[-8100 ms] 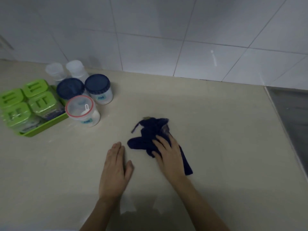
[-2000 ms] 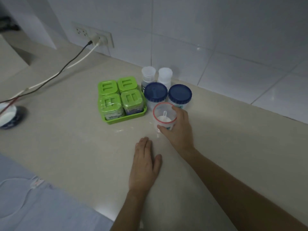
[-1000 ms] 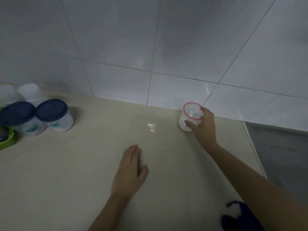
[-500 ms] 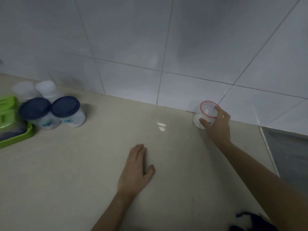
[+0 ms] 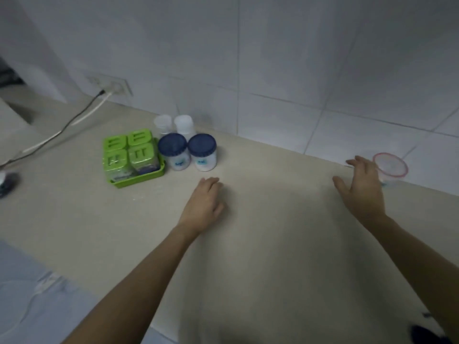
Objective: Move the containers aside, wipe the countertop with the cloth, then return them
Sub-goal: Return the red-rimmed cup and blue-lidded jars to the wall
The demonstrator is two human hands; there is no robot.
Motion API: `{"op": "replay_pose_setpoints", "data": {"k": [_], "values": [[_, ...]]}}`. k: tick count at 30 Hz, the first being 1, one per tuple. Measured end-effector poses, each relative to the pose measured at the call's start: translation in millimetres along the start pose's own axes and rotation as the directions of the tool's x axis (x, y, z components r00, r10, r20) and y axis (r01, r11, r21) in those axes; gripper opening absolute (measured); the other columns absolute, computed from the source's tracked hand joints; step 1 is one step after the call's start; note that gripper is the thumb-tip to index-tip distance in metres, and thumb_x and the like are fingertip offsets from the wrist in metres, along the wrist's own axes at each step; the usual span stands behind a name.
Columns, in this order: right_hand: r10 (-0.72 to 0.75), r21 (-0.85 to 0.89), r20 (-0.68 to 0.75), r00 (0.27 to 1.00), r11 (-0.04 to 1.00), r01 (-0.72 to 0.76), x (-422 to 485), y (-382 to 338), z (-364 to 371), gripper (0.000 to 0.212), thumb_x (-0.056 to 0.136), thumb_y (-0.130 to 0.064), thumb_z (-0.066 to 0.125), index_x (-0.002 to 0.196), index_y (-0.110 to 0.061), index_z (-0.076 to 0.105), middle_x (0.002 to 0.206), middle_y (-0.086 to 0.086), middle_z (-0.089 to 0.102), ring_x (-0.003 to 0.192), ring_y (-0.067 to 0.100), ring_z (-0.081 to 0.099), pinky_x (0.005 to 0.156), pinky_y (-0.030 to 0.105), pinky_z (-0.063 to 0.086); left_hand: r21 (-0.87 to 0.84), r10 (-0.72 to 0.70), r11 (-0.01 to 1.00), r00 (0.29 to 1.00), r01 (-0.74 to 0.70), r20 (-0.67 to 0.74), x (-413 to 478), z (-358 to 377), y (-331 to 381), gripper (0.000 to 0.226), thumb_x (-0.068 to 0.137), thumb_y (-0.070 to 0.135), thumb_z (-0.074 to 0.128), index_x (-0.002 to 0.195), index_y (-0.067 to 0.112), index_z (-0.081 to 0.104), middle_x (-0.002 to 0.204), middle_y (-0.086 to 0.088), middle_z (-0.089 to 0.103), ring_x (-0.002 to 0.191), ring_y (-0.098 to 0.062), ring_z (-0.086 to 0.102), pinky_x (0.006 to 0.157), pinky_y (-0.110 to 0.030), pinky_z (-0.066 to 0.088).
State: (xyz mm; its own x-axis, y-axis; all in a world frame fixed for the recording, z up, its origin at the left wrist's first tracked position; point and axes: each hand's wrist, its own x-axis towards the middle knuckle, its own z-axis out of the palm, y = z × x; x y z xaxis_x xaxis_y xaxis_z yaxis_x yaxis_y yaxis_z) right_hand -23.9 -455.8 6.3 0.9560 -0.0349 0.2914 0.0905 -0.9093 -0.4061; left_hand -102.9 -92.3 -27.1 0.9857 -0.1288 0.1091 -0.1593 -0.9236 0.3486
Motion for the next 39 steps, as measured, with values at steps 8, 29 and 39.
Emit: {"op": "replay_pose_setpoints", "data": {"k": [8, 29, 39], "values": [[-0.141, 0.207, 0.561, 0.816, 0.978, 0.027, 31, -151, 67, 0.05, 0.087, -0.038, 0.062, 0.126, -0.011, 0.048, 0.128, 0.011, 0.051, 0.096, 0.017, 0.053, 0.086, 0.03, 0.041, -0.152, -0.232, 0.968, 0.949, 0.202, -0.213, 23, -68, -99, 0.047, 0.081, 0.018, 0.056, 0.124, -0.001, 0.053, 0.128, -0.02, 0.051, 0.122, -0.034, 0.045, 0.105, -0.034, 0.031], [-0.25, 0.318, 0.348, 0.904, 0.938, 0.137, 75, -287, 178, 0.06, 0.061, -0.03, 0.081, 0.112, -0.018, 0.052, 0.123, 0.007, 0.046, 0.102, 0.028, 0.055, 0.079, 0.032, 0.047, -0.058, -0.365, 0.93, 0.895, 0.363, -0.256, 99, -47, -163, 0.066, 0.059, 0.063, 0.059, 0.112, 0.023, 0.059, 0.107, -0.006, 0.065, 0.108, -0.028, 0.052, 0.112, -0.052, 0.019], [-0.086, 0.347, 0.348, 0.933, 0.937, -0.043, 62, -188, 116, 0.062, 0.061, -0.03, 0.085, 0.114, -0.026, 0.052, 0.126, -0.001, 0.045, 0.108, 0.019, 0.051, 0.084, 0.029, 0.042, -0.24, -0.053, 0.97, 0.952, -0.021, -0.3, 83, -39, -108, 0.063, 0.061, 0.05, 0.067, 0.113, 0.015, 0.063, 0.119, -0.012, 0.055, 0.108, -0.028, 0.054, 0.092, -0.038, 0.048]]}}
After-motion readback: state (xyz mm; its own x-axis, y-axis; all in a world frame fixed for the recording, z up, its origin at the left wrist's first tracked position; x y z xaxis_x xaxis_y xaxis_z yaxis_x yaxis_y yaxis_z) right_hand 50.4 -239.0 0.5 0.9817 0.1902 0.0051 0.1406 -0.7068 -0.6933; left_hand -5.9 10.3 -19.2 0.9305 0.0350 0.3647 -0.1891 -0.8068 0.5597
